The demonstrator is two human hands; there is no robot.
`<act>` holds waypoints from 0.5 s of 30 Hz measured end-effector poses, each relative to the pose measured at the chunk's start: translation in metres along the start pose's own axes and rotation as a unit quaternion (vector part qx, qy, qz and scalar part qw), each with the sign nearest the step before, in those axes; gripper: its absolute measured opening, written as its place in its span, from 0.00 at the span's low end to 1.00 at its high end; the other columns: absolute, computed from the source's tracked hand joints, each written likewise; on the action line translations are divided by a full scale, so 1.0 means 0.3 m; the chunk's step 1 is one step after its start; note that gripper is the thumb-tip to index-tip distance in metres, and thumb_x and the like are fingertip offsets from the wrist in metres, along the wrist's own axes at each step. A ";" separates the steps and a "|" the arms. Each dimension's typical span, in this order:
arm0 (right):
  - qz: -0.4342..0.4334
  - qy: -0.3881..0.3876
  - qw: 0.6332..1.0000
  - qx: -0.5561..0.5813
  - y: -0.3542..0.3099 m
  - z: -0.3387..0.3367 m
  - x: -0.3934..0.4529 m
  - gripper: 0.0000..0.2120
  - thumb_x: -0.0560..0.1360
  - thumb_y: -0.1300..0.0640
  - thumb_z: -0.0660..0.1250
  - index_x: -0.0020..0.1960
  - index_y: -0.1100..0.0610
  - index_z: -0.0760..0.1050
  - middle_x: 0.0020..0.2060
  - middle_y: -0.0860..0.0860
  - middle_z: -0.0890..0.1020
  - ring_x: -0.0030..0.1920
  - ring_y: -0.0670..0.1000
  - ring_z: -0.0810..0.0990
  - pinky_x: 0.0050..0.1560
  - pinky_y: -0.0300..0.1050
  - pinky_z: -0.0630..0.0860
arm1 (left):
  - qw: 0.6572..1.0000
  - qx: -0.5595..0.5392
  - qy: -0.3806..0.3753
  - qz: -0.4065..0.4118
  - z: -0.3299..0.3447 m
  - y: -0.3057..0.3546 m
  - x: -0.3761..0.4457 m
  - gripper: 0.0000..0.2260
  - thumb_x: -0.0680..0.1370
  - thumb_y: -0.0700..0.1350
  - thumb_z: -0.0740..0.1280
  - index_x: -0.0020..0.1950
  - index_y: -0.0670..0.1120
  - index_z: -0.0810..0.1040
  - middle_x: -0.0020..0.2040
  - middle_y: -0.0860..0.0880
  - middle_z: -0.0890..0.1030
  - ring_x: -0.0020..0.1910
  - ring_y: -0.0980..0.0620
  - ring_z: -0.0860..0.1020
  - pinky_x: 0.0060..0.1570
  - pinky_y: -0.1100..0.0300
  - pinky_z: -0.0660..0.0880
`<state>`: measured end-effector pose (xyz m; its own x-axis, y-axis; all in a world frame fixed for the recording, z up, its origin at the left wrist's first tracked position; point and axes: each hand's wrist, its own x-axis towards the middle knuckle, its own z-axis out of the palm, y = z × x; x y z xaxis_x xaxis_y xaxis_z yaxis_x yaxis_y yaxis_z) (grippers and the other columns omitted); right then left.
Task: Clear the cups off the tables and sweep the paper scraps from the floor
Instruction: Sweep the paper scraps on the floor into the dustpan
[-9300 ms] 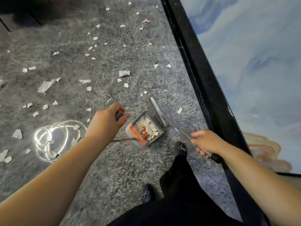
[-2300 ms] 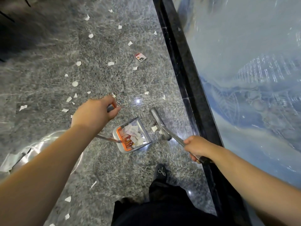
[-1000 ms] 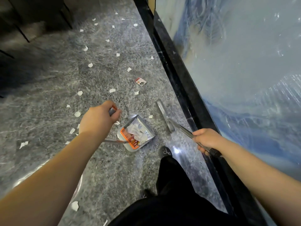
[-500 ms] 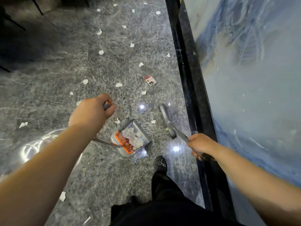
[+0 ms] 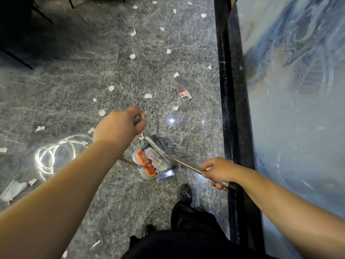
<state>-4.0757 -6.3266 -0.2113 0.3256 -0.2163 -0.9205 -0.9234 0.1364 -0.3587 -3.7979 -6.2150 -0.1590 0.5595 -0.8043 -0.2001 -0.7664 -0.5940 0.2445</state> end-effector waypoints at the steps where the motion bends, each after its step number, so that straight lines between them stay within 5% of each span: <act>1: -0.002 -0.001 1.000 0.004 0.000 0.001 -0.011 0.19 0.78 0.61 0.64 0.68 0.52 0.70 0.21 0.49 0.76 0.19 0.47 0.72 0.22 0.36 0.69 | 1.000 -0.004 0.002 -0.002 -0.006 -0.015 -0.002 0.10 0.77 0.60 0.64 0.46 0.55 0.72 0.32 0.51 0.75 0.31 0.47 0.75 0.25 0.60 0.68; 7: -0.034 0.010 0.999 -0.011 -0.074 -0.026 -0.024 0.18 0.78 0.60 0.64 0.67 0.52 0.71 0.24 0.50 0.76 0.20 0.47 0.73 0.22 0.37 0.70 | 0.996 -0.060 0.045 -0.051 -0.045 -0.134 -0.067 0.10 0.76 0.58 0.68 0.45 0.53 0.74 0.35 0.46 0.79 0.35 0.43 0.78 0.35 0.51 0.78; 15: -0.060 0.045 0.997 0.004 -0.286 0.006 0.051 0.20 0.77 0.62 0.64 0.67 0.52 0.70 0.30 0.56 0.78 0.19 0.48 0.73 0.21 0.37 0.69 | 0.980 -0.097 0.087 -0.148 -0.148 -0.369 -0.174 0.08 0.74 0.57 0.70 0.44 0.56 0.75 0.32 0.54 0.78 0.32 0.52 0.75 0.32 0.59 0.71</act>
<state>-3.9912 -6.3398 -0.1950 0.4141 -0.3168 -0.8533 -0.8769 0.1127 -0.4673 -3.7283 -6.1079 -0.1335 0.8069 -0.5763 -0.1296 -0.4969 -0.7808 0.3788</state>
